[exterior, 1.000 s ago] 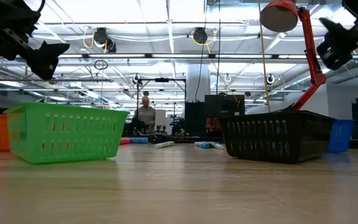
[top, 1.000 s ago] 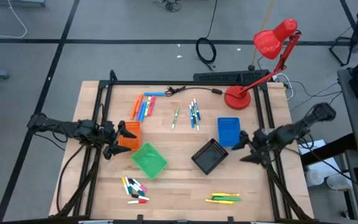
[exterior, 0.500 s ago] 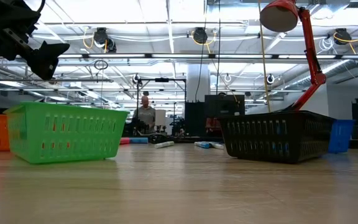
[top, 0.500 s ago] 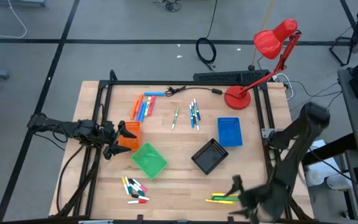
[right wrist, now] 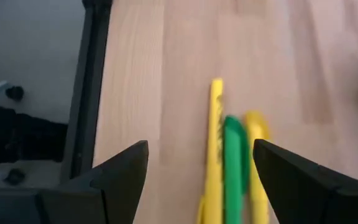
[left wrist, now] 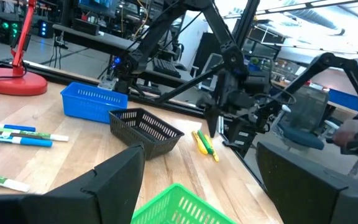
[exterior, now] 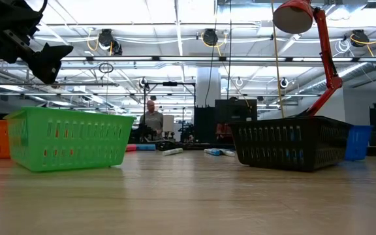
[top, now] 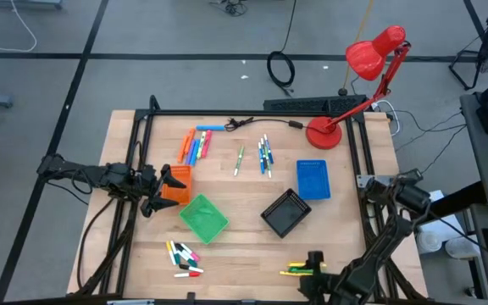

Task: Pick & Place Markers
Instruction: Put the bottom yellow pen into the blue basket

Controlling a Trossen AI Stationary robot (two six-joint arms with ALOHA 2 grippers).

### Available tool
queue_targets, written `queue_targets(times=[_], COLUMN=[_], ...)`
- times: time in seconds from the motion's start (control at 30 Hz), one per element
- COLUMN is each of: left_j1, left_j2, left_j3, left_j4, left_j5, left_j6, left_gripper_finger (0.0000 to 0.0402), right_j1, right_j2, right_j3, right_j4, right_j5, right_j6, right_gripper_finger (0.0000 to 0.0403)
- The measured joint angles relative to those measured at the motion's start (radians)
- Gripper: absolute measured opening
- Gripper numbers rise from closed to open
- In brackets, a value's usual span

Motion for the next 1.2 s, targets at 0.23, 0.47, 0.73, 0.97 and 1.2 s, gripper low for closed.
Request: queue_targets(times=[0.23, 0.47, 0.73, 0.97, 1.2], left_j1=[0.0, 0.0, 0.0, 0.0, 0.0], left_j2=[0.0, 0.0, 0.0, 0.0, 0.0], left_j3=[0.0, 0.0, 0.0, 0.0, 0.0], left_j4=[0.0, 0.0, 0.0, 0.0, 0.0], left_j5=[0.0, 0.0, 0.0, 0.0, 0.0], left_j6=[0.0, 0.0, 0.0, 0.0, 0.0], left_gripper_finger=[0.031, 0.031, 0.031, 0.031, 0.031], right_j1=[0.0, -0.003, -0.003, -0.003, -0.018], right_j2=[0.011, 0.011, 0.01, 0.002, 0.005], right_j3=[0.001, 0.001, -0.03, -0.128, -0.144], right_j4=[-0.003, -0.036, -0.018, 0.091, 0.088], right_j5=[-0.085, -0.1, -0.136, -0.203, -0.115], right_j6=[0.044, 0.062, 0.103, 0.134, 0.129], right_gripper_finger=[0.0279, 0.0279, 0.0279, 0.0279, 0.0279])
